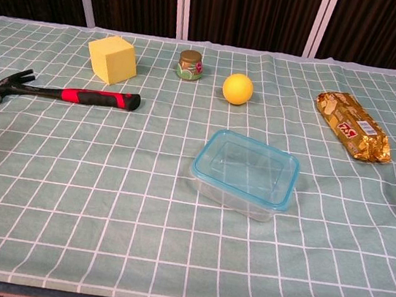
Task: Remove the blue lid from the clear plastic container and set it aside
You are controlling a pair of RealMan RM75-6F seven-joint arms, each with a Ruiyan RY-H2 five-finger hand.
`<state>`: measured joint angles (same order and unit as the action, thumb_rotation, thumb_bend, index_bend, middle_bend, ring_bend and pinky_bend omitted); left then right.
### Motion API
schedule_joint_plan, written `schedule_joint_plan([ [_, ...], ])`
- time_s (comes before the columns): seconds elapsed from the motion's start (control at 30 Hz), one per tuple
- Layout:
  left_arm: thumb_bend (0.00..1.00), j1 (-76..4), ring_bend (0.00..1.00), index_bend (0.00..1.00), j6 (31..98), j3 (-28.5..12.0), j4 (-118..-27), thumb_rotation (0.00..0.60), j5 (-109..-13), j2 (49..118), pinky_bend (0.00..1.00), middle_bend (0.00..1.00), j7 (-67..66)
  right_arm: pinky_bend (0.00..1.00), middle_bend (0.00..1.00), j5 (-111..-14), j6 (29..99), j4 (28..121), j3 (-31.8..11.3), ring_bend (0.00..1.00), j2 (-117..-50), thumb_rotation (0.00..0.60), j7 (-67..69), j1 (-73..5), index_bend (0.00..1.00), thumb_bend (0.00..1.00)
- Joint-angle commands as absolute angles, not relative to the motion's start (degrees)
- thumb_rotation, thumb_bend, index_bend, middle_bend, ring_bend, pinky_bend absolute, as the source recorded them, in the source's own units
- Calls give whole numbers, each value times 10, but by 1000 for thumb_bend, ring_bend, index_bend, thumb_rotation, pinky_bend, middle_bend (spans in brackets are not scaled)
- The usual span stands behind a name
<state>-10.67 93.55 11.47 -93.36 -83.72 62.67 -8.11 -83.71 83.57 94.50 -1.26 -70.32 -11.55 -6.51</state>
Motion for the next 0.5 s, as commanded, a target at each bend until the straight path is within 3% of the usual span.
schedule_joint_plan([
  [0.03, 36, -104, 0, 0, 929, 110, -935, 600, -838, 626, 37, 0, -81, 0, 0, -837, 835, 945, -13, 0, -704, 600, -116, -65, 0, 341],
  [0.33, 36, -106, 0, 0, 911, 96, -950, 600, -851, 625, 37, 0, -97, 0, 0, -837, 832, 949, -13, 0, -706, 600, -114, -63, 0, 341],
  [0.5, 36, -133, 0, 0, 876, 77, -1011, 600, -858, 620, 38, 0, -136, 0, 0, -829, 828, 949, -17, 0, -708, 600, -112, -63, 0, 341],
])
